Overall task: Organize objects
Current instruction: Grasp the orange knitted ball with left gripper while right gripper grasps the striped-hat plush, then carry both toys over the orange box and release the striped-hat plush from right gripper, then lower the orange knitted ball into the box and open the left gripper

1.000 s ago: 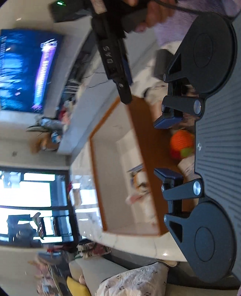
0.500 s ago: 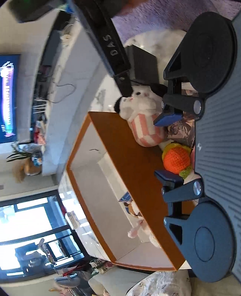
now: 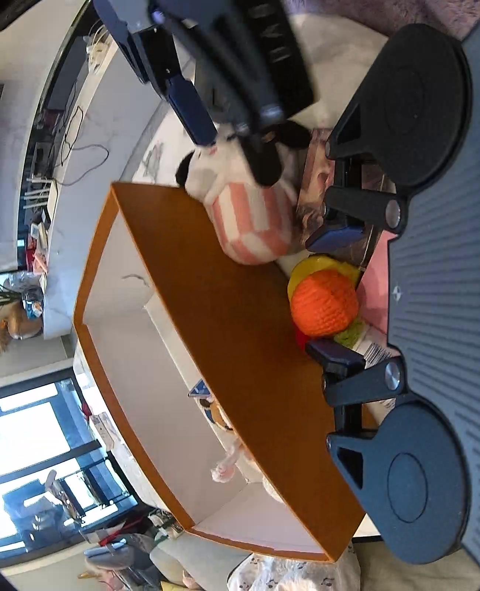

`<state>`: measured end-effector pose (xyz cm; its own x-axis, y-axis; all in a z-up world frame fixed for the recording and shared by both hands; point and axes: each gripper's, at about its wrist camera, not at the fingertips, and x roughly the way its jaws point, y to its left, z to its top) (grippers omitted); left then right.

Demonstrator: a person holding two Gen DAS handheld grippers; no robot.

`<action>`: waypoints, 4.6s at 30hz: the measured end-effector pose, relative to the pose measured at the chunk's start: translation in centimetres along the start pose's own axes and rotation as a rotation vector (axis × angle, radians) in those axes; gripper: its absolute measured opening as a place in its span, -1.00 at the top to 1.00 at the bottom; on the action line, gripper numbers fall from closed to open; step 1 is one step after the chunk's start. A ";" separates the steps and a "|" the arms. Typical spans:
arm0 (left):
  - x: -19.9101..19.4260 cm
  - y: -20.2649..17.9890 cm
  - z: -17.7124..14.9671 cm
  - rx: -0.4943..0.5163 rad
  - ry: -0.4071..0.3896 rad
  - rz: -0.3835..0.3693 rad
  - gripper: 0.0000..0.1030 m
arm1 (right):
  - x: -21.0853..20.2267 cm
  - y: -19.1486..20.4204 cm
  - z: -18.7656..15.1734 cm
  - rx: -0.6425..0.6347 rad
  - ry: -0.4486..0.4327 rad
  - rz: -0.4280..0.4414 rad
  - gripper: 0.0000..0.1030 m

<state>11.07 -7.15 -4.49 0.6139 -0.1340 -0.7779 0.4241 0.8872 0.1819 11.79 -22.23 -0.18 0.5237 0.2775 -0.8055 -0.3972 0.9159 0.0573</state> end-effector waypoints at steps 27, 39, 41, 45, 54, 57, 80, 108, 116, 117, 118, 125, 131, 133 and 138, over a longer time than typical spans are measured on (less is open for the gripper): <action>-2.9 3.2 -0.8 -0.219 -0.090 -0.137 0.09 | 5.2 3.3 0.4 -0.291 0.064 -0.291 -0.50; -8.2 4.2 0.0 -0.275 -0.237 -0.202 0.09 | -1.5 3.0 1.7 -0.174 -0.071 -0.180 -0.48; -9.2 4.4 0.3 -0.282 -0.272 -0.205 0.09 | -2.9 2.5 2.3 -0.128 -0.090 -0.129 -0.49; -11.0 5.4 0.8 -0.312 -0.341 -0.214 0.09 | -5.7 2.1 3.4 -0.024 -0.132 -0.017 -0.49; -12.0 9.1 3.3 -0.372 -0.429 -0.139 0.09 | -8.0 3.1 8.3 0.047 -0.249 0.079 -0.49; -11.2 10.4 4.0 -0.406 -0.425 -0.129 0.09 | -6.9 2.8 10.5 0.082 -0.248 0.122 -0.49; -5.3 15.4 2.7 -0.518 -0.295 -0.102 0.09 | 7.7 2.4 14.9 0.182 0.108 0.064 -0.51; -2.9 14.8 2.9 -0.506 -0.242 -0.160 0.09 | 8.2 -1.9 13.2 0.507 0.227 0.142 0.19; -2.8 14.8 3.0 -0.502 -0.238 -0.158 0.09 | 7.1 -0.3 14.3 0.478 0.186 0.167 0.45; -2.8 14.8 3.0 -0.505 -0.240 -0.156 0.09 | 7.0 -0.3 14.7 0.452 0.156 0.128 0.43; -2.8 14.9 3.0 -0.507 -0.241 -0.153 0.09 | 7.2 -0.2 15.2 0.418 0.127 0.087 0.20; -2.9 14.9 2.9 -0.501 -0.230 -0.138 0.09 | 10.6 -0.1 15.4 0.361 0.172 0.105 -0.07; -3.1 14.4 3.5 -0.477 -0.226 -0.146 0.09 | 10.9 -0.9 14.2 0.419 0.262 0.203 -0.03; -3.0 14.0 3.7 -0.468 -0.225 -0.157 0.09 | 10.9 -1.0 14.0 0.422 0.252 0.205 -0.03; -3.3 12.5 4.6 -0.435 -0.225 -0.204 0.09 | 8.0 -0.8 14.1 0.337 0.152 0.186 -0.12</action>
<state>17.44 2.35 3.13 0.6959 -0.3725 -0.6140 0.2639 0.9278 -0.2637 26.90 -16.62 1.67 0.3392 0.4244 -0.8395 -0.1926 0.9049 0.3796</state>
